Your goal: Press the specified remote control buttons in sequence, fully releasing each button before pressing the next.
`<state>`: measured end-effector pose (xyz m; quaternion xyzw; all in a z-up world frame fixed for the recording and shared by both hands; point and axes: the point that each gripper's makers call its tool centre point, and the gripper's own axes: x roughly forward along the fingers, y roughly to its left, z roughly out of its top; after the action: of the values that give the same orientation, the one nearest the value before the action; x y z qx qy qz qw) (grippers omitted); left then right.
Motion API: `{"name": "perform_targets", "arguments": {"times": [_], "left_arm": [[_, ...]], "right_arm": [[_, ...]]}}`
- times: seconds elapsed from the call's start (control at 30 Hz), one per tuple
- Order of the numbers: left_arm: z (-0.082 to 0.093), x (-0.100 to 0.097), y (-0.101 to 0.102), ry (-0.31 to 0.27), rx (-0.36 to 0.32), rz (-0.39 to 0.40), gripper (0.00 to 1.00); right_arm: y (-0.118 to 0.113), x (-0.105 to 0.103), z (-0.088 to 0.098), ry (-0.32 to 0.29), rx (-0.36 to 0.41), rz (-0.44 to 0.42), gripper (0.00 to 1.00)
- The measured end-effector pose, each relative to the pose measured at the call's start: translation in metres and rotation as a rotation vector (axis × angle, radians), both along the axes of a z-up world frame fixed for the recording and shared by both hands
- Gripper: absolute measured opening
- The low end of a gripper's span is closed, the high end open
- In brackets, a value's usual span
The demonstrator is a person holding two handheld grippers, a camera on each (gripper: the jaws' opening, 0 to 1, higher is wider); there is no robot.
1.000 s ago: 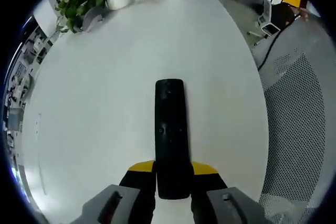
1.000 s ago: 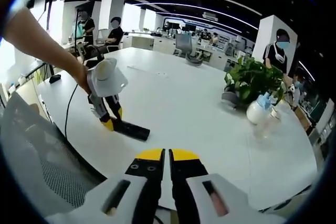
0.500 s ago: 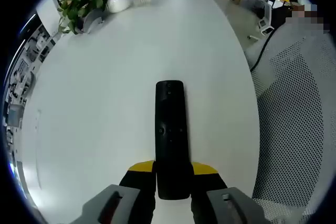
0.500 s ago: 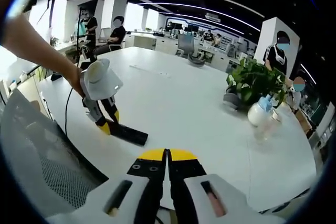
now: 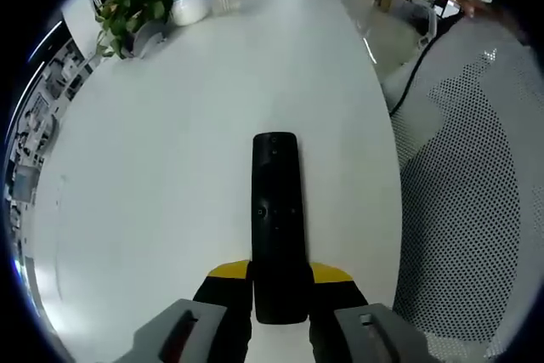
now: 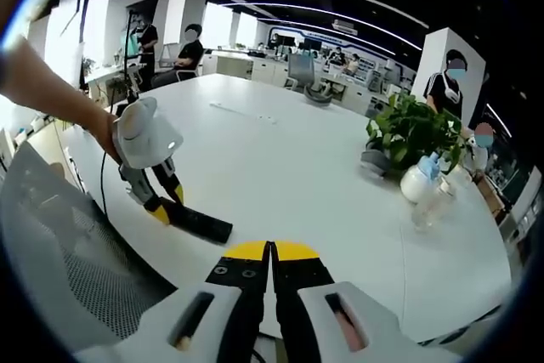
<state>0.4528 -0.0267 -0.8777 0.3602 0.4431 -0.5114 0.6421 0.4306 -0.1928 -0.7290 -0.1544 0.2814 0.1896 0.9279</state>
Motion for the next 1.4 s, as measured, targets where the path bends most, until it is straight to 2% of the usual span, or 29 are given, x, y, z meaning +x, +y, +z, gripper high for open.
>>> {"name": "perform_targets", "arguments": {"times": [0.33,0.7,0.93,1.13,1.27,1.4], "left_arm": [[0.0,-0.012,-0.002,0.0,-0.004,-0.001,0.24],[0.0,-0.031,-0.002,0.002,0.007,-0.047,0.24],[0.0,-0.038,-0.001,-0.004,-0.046,-0.014,0.24],[0.0,-0.041,-0.002,-0.007,-0.055,-0.024,0.24],[0.0,-0.042,-0.002,-0.012,-0.067,-0.007,0.24],[0.0,-0.043,-0.001,-0.012,-0.097,-0.011,0.24]], "right_arm": [[0.003,-0.001,-0.002,0.01,-0.01,0.021,0.0],[0.004,-0.002,-0.002,0.009,-0.013,0.028,0.0],[0.003,-0.003,-0.005,0.017,-0.027,0.027,0.0],[0.005,-0.005,-0.009,0.036,-0.04,0.04,0.0],[0.007,-0.005,-0.009,0.048,-0.008,0.045,0.0],[0.02,-0.01,-0.011,0.089,0.018,0.107,0.0]]}}
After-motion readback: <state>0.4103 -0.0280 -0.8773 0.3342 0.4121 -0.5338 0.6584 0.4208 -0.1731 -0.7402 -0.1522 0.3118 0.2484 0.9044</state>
